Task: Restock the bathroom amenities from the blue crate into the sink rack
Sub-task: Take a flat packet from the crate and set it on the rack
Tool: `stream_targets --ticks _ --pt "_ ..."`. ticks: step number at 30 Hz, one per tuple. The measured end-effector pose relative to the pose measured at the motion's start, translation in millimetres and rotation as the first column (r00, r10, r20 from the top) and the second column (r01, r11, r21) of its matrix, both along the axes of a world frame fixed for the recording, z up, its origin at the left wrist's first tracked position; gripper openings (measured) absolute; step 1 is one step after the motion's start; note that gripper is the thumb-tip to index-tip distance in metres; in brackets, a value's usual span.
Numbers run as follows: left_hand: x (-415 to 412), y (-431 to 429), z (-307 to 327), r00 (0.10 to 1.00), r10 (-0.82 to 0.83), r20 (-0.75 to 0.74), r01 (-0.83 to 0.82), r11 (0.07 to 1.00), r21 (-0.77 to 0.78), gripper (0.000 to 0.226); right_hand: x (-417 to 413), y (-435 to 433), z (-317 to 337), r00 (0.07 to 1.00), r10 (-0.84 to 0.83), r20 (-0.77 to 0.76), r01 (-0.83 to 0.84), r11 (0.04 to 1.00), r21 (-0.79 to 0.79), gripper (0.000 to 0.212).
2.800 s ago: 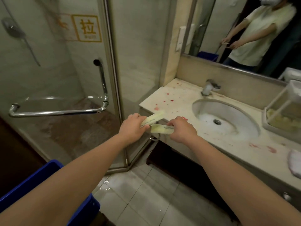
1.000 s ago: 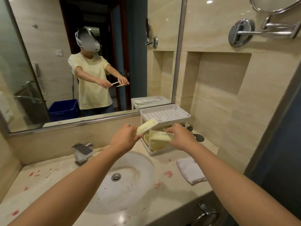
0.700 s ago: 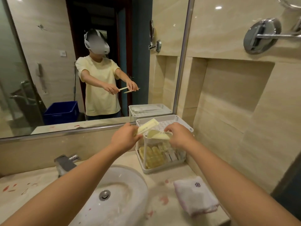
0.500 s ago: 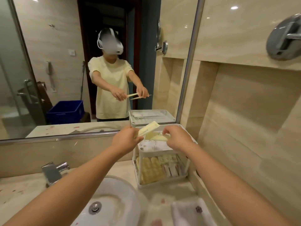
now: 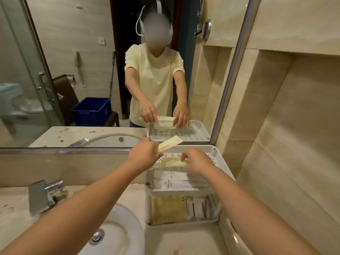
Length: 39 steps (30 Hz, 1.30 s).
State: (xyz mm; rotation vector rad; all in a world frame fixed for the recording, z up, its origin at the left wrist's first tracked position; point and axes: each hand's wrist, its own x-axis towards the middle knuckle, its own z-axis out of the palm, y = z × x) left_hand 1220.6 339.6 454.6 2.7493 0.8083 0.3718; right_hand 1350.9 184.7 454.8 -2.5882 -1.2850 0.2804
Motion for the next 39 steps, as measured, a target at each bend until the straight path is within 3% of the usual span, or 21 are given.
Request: stream_targets --ticks 20,27,30,34,39 --pt "26 -5 -28 1.000 -0.014 -0.007 0.014 1.000 0.006 0.036 17 4 -28 0.978 0.080 -0.194 -0.079 0.997 0.014 0.044" --pt "40 -17 -32 0.990 -0.090 -0.106 0.086 0.996 -0.035 0.036 20 -9 -19 0.995 -0.086 -0.056 0.098 0.958 0.271 0.033" --pt "48 -23 -35 0.975 -0.145 -0.169 0.136 0.988 -0.067 0.039 25 -15 -19 0.995 -0.095 0.008 0.087 0.942 0.325 0.029" --pt "55 -28 -39 0.956 -0.194 -0.220 0.171 0.978 -0.120 0.025 28 -17 -27 0.998 -0.047 0.044 0.038 0.982 0.186 0.024" --pt "53 -29 -46 0.951 -0.236 -0.201 0.200 0.963 -0.183 0.020 25 -16 -38 0.995 -0.071 -0.062 0.075 0.996 0.056 0.028"
